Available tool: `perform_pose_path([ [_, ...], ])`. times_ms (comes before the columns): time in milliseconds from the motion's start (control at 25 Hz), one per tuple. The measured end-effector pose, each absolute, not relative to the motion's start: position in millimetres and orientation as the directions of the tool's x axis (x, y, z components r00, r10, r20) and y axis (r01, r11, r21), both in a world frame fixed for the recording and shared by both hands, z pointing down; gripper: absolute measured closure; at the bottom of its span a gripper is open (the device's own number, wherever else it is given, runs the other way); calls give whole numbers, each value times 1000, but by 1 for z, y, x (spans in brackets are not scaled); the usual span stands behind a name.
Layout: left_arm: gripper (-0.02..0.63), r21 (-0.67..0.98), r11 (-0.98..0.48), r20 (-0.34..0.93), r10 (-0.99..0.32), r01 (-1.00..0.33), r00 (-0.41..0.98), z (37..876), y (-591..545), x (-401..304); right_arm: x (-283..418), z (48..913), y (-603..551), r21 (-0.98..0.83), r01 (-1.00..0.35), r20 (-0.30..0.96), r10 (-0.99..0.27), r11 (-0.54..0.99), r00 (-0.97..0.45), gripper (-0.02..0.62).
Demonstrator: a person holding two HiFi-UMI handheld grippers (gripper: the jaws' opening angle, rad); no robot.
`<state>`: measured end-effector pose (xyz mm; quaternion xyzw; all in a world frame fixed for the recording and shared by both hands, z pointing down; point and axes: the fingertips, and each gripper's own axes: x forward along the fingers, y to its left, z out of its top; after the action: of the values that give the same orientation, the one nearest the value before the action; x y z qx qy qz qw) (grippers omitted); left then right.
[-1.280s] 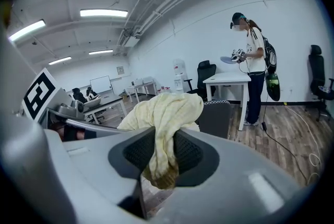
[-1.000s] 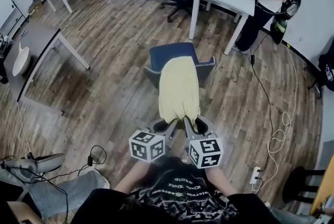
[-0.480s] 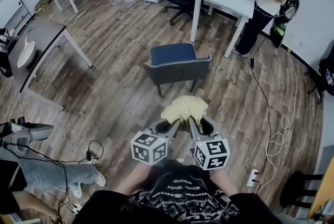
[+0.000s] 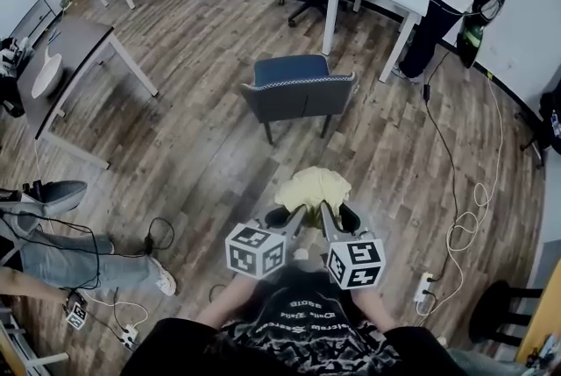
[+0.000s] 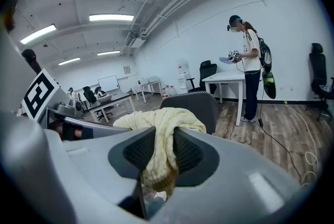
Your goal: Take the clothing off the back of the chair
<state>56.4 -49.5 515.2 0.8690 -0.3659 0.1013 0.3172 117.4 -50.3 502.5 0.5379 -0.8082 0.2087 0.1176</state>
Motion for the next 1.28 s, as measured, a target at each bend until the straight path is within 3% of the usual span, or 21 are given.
perform_pose_path([
  [1280,545,466,-496,456,-574,-732,680,534,-30,29,92,521,-30,-191,-919,461,-794,346,-395,494],
])
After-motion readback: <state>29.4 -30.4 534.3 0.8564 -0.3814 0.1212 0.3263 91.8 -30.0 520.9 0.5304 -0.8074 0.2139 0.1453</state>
